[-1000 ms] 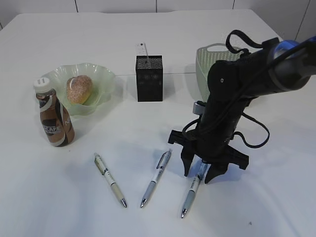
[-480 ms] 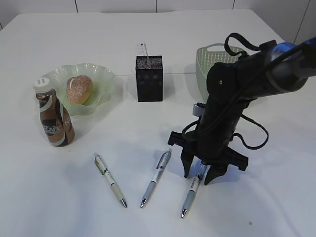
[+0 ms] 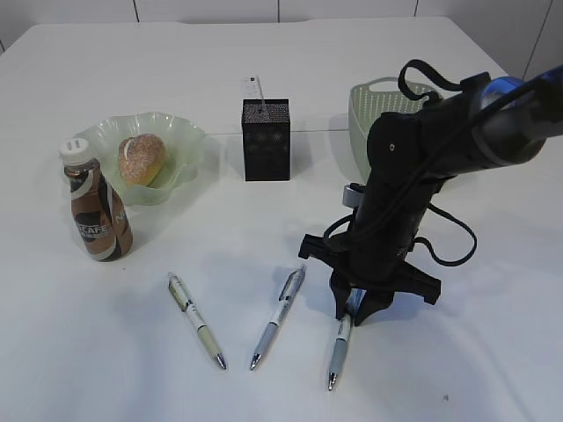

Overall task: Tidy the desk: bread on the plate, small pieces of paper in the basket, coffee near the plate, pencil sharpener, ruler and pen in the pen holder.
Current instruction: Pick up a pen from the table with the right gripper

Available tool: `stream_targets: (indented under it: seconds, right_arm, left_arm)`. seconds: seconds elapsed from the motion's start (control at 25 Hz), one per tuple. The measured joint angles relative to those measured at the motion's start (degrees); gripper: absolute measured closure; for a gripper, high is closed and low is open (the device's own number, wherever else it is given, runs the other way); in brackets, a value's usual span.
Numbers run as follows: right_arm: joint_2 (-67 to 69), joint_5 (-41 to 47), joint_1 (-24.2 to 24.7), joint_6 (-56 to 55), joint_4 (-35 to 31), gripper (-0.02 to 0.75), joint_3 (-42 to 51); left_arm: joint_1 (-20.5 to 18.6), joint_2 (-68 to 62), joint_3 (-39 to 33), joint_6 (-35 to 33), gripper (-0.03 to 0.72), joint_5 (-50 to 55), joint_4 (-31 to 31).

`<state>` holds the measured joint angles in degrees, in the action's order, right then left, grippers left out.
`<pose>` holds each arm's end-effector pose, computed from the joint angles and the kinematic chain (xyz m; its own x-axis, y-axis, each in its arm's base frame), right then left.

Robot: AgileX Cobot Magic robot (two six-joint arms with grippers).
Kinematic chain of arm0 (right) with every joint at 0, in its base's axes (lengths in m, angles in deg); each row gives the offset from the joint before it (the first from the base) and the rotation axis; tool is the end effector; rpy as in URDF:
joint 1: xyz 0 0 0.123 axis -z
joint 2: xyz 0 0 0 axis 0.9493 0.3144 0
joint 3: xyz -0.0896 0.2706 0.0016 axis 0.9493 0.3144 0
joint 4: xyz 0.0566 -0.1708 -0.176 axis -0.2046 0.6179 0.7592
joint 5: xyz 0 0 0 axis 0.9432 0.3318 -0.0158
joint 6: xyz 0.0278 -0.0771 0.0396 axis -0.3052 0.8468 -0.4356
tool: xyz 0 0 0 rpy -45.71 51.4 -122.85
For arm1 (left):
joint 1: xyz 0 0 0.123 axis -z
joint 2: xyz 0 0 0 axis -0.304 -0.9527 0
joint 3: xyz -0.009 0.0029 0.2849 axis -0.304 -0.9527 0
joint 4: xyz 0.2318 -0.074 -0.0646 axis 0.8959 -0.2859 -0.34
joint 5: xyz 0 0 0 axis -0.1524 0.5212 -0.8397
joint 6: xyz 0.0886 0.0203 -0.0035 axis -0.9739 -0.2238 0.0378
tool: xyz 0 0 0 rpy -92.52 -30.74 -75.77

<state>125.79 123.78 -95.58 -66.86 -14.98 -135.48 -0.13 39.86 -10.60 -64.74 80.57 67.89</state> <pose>0.3399 0.1683 0.1206 -0.9184 0.3832 0.0987 0.3945 0.9062 0.1523 0.1228 -0.0333 0.3444 -0.5433 0.2522 -0.8007 0.2992 0.9493 0.0960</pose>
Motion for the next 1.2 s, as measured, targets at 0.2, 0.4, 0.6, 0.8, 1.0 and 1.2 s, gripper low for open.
stream_targets:
  seconds: [0.2, 0.4, 0.6, 0.8, 1.0, 1.2]
  right_arm:
    - [0.0, -0.4, 0.0, 0.9, 0.0, 0.592, 0.0]
    - [0.0, -0.7, 0.0, 3.9, -0.1, 0.604, 0.0]
    - [0.6, 0.8, 0.0, 10.3, -0.3, 0.604, -1.5]
    - [0.7, 5.2, 0.0, 16.0, 0.1, 0.605, -5.8]
    - [0.7, 11.2, 0.0, 19.8, 0.2, 0.605, -12.5]
    - [0.7, 13.2, 0.0, 20.9, 2.5, 0.605, -18.7]
  left_arm:
    - [0.0, 0.0, 0.0, 0.0, 0.340, 0.1, 0.5]
    - [0.0, 0.0, 0.0, 0.0, 0.341, 0.1, 1.2]
    - [0.0, 0.0, 0.0, 0.0, 0.341, 0.1, 1.2]
    - [0.0, 0.0, 0.0, 0.0, 0.341, 0.1, 1.2]
    - [0.0, 0.0, 0.0, 0.0, 0.340, 0.1, 1.2]
    - [0.0, 0.0, 0.0, 0.0, 0.341, 0.5, 1.2]
